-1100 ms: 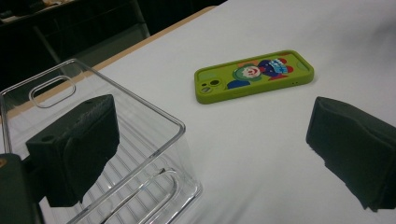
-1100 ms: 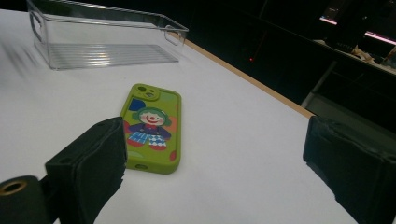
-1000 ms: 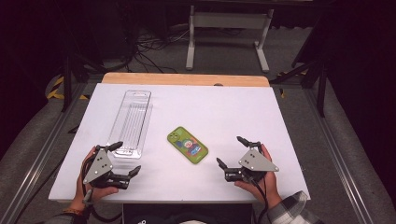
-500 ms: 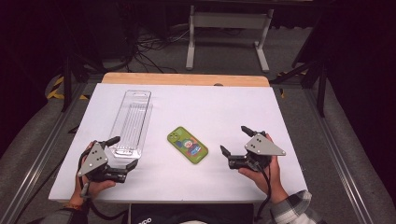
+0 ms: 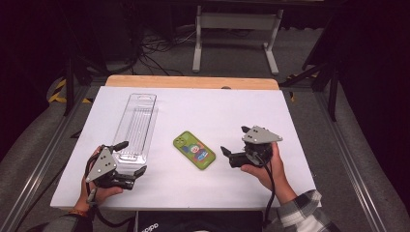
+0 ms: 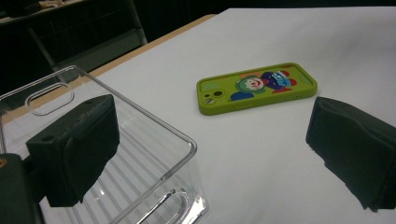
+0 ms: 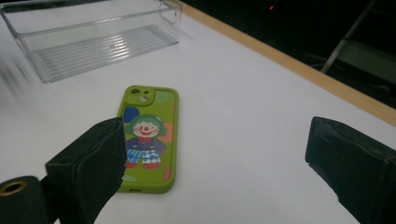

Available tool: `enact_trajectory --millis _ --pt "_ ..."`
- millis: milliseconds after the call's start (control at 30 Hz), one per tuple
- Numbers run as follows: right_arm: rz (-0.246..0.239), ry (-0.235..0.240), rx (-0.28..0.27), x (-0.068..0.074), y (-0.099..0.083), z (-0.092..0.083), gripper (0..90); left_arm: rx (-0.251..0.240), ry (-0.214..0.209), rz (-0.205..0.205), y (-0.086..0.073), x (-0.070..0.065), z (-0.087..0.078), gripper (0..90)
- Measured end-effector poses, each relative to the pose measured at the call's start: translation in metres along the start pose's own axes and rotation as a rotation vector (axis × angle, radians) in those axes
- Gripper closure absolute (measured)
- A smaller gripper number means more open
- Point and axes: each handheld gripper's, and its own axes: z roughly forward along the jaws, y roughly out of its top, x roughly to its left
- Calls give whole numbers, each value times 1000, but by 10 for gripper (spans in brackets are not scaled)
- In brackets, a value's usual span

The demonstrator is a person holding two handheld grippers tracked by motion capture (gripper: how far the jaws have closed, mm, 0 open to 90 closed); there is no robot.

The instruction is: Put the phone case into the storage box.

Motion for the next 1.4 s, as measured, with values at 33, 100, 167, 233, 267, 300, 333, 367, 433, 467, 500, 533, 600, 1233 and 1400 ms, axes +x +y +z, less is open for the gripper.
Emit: enact_trajectory --millis 33,100,167,233,267,300,333,367,433,467,500,533,600,1233,1400 --pt "-2 1 8 1 2 3 64 -2 3 6 0 -1 0 35" --pt "-13 33 38 4 8 13 64 7 1 5 0 -1 0 35" --pt "-13 56 70 6 14 23 64 6 1 5 0 -1 -1 35" --pt "-16 68 94 7 20 32 64 5 -1 5 -1 -1 -1 35" --pt "-21 65 104 8 22 36 64 13 0 17 -1 -1 0 35" --pt "-23 64 120 8 24 42 64 14 -2 15 -1 -1 0 35" --pt "-22 69 132 8 25 46 64 15 -3 12 -1 -1 1 35" --pt "-19 73 146 8 26 51 65 17 -3 18 -1 -1 1 35" --pt "-14 87 172 8 28 59 65 18 -6 13 -1 -1 2 35" --pt "-17 90 178 9 29 62 68 22 -9 13 -2 -2 2 35" --pt "-13 99 185 10 30 66 70 25 -8 23 -2 -1 2 35" --pt "-11 112 204 10 32 69 71 20 -9 15 -2 -1 2 35" --pt "-9 132 234 11 37 76 71 12 -5 7 -2 0 1 35" --pt "29 205 571 28 58 168 96 50 -30 14 -4 -3 3 39" --pt "31 201 632 31 58 187 86 50 -29 18 -5 -4 3 39"
